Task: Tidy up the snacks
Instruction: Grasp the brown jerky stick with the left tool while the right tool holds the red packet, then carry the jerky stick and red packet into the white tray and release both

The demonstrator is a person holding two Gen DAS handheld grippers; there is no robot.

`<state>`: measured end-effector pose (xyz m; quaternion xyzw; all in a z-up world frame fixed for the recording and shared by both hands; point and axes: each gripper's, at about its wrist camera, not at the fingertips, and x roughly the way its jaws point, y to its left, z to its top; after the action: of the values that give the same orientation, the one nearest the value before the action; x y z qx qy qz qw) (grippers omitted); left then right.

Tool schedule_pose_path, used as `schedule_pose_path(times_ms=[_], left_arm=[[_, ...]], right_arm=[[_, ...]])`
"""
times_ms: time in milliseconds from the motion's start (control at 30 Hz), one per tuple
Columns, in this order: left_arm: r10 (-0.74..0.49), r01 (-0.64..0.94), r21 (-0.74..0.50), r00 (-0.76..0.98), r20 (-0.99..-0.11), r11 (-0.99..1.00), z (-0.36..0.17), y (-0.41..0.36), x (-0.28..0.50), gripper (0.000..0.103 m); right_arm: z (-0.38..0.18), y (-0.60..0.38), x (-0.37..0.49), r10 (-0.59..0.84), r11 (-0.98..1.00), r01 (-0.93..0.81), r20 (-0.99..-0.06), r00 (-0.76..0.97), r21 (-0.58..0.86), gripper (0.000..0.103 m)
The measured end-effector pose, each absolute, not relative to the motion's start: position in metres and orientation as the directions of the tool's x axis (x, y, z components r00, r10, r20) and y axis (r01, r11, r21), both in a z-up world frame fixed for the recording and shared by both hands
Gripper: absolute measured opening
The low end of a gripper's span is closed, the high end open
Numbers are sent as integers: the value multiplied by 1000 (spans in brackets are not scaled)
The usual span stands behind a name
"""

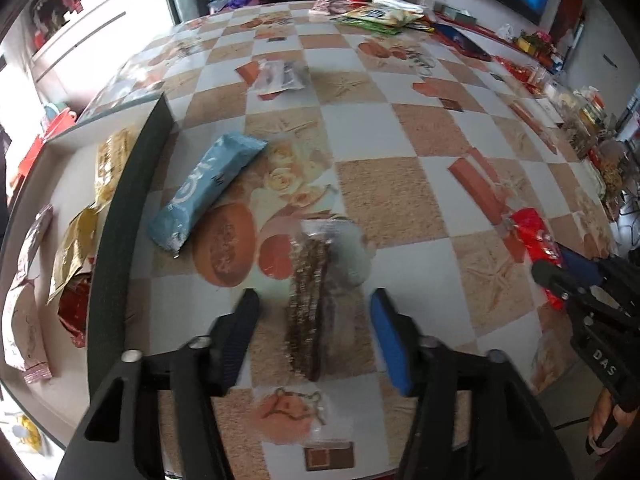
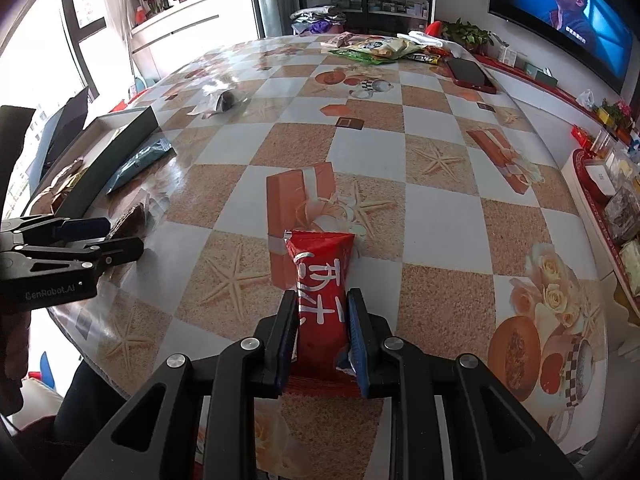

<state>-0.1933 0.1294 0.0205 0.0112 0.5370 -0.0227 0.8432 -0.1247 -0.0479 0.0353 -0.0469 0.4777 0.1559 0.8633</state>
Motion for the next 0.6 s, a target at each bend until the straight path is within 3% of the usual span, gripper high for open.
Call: schedule_pose_path(times_ms=[233, 600], left_arm=[[-96, 70, -73, 439, -894, 995, 29, 130, -207, 42], [-88, 24, -89, 524, -847, 996, 62, 160, -222, 42]], right_arm=[[38, -49, -121, 255, 942, -313, -856, 450, 117, 24], [49, -36, -126, 296, 933, -320, -851, 434, 162, 23]])
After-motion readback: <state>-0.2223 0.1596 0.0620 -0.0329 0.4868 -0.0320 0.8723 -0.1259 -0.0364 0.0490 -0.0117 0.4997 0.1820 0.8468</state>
